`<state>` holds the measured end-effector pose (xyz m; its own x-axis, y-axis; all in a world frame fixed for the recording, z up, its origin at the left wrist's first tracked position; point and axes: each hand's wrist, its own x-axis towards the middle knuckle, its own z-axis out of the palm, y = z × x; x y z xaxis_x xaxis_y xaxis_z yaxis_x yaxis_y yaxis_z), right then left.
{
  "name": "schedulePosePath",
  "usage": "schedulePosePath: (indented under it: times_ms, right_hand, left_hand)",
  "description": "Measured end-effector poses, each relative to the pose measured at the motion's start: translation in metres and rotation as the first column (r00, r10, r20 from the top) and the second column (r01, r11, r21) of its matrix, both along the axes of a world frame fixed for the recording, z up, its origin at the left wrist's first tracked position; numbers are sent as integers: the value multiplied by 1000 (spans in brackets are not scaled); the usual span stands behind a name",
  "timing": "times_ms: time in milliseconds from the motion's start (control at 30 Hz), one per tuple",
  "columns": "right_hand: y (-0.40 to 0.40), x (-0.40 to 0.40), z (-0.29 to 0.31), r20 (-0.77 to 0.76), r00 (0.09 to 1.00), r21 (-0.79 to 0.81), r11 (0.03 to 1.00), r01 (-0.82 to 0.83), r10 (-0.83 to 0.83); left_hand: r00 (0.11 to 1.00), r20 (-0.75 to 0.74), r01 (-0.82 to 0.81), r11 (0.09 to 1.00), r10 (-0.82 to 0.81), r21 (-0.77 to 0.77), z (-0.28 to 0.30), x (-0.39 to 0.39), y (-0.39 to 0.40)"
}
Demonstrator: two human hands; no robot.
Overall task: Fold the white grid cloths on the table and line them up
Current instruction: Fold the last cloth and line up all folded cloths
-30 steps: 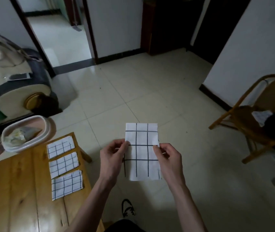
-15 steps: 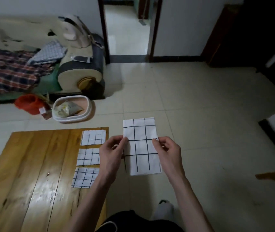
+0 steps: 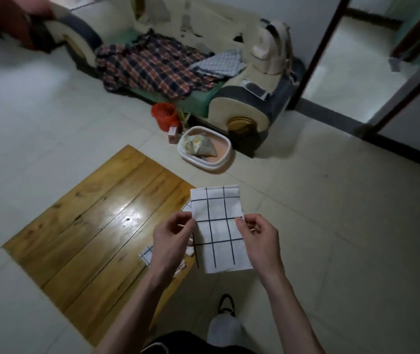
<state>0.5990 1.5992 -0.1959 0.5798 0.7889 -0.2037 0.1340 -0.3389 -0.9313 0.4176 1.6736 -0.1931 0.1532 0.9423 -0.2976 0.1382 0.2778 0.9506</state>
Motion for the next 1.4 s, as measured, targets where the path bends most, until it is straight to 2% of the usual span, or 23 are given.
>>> schedulePosePath:
  times_ms: [200,367,600,800,967,1133,1400]
  right_hand:
    - [52,2,-11,-50,946,-51,945,-323,321]
    - [76,-29,-22,-60,841,-81,837,-541,538]
    - [80,-100,-54,-77,657,-150,643,-751,750]
    - [74,-154,-99,-108,560,-207,532,-821,821]
    - [72,-186,-152,-120,543,-234,508,-829,831]
    - [72,-202,-218,-135,521,-292,469,-834,843]
    - [80,-212,-323,-70,499,-372,442,-816,864]
  left_hand:
    - [981,-33,-192,981,191,-16,-11,-21,3]
    - [915,-23,-404,913,404,-52,-21,-56,-16]
    - [799,-74,-602,794,597,-85,-57,-115,-58]
    - [690,-111,-724,680,715,-119,-98,-153,-85]
    - [572,-132,-820,560,809,-119,-151,-173,-93]
    - [518,-152,-853,497,842,-156,-217,-184,-93]
    - [445,-191,-887,401,875,-230,-321,-185,-88]
